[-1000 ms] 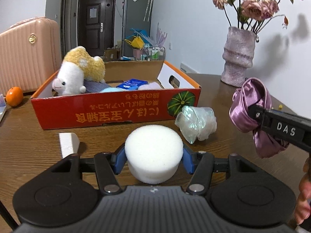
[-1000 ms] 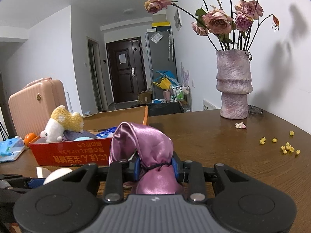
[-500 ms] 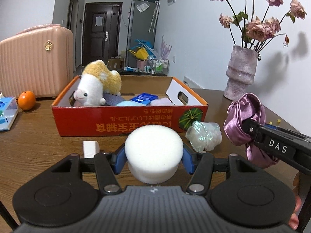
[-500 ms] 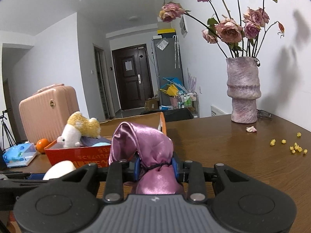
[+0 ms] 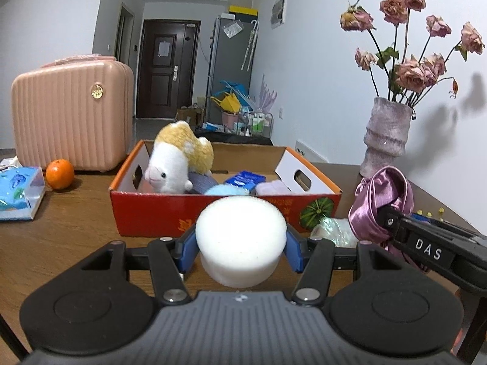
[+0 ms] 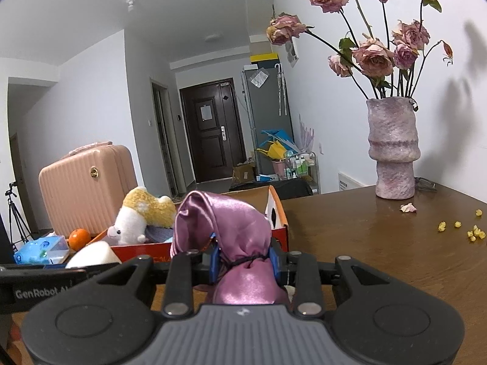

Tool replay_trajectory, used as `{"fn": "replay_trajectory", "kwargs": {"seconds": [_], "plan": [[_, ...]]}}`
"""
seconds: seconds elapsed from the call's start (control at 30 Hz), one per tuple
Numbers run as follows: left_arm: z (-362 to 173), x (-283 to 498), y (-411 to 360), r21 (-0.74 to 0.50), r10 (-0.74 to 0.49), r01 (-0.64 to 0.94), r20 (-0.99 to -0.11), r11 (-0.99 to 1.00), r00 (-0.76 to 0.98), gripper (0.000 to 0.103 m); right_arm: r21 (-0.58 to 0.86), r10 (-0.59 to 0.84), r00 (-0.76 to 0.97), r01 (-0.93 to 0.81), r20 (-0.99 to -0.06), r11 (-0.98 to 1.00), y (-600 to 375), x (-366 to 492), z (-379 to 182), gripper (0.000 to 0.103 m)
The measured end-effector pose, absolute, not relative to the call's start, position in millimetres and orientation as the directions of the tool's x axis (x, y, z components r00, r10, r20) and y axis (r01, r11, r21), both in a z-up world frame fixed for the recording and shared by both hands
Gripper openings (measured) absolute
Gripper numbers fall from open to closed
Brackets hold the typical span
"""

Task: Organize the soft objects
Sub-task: 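Carry the white sponge and purple scrunchie with both tools over the box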

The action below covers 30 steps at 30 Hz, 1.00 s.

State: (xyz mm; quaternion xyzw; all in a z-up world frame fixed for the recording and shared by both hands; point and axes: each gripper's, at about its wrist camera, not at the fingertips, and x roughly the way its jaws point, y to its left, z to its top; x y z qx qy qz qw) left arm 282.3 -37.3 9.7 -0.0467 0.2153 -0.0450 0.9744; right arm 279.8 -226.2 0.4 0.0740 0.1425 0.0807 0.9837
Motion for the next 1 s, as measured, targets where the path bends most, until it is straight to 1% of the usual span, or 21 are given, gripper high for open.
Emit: {"fn": "replay_trajectory", "kwargs": {"seconds": [0.5, 1.0], "plan": [[20, 299, -27, -0.082, -0.076, 0.049, -0.364, 0.995, 0.928, 0.058, 0.158, 0.185, 0.953, -0.150, -0.240, 0.976, -202, 298, 2, 0.030], [23, 337, -23, -0.085, -0.062, 0.034, -0.348, 0.996, 0.935, 0.058, 0.169, 0.180, 0.957, -0.144, -0.227, 0.975, -195, 333, 5, 0.030]]}}
